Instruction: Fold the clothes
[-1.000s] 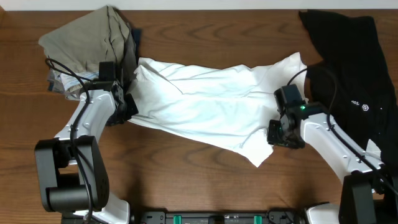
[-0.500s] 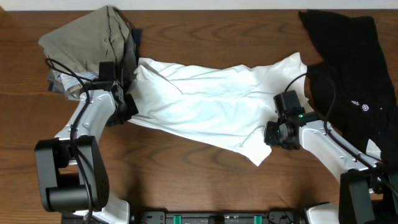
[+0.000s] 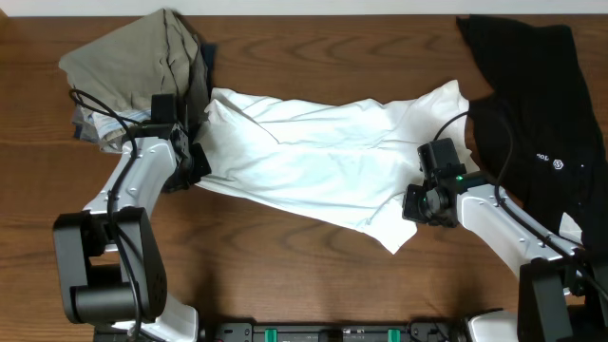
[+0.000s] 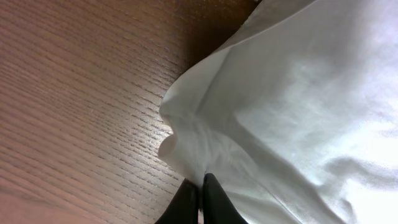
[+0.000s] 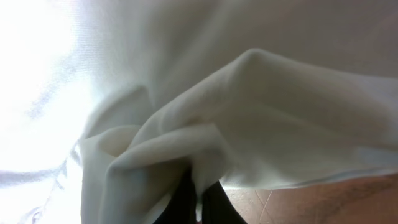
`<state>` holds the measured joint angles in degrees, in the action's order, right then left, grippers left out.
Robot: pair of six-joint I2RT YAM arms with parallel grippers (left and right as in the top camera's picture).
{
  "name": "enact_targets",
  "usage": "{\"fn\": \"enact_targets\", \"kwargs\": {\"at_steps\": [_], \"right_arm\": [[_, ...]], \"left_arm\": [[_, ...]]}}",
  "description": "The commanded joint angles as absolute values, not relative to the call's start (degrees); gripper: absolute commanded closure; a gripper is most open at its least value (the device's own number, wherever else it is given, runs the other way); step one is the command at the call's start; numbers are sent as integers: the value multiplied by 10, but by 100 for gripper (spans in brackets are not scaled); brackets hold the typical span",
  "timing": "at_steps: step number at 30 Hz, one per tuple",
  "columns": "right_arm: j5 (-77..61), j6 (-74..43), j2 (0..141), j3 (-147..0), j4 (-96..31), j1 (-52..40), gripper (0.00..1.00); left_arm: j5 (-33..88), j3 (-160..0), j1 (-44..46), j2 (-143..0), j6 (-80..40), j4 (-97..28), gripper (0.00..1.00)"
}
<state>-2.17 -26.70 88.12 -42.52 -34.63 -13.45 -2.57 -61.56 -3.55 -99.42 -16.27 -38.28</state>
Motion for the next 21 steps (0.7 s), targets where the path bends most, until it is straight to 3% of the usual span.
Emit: {"fn": "enact_targets", "kwargs": {"at_steps": [1,21], "right_arm": [[-19,-260,876,-432,-348,-131,99],[22,-232,644,-606,-678,22,99]], "left_arm": [[-37,-623,-38,-990,-157,-383,94],[-37,-641,-39,-836,-153,-483,94]]}}
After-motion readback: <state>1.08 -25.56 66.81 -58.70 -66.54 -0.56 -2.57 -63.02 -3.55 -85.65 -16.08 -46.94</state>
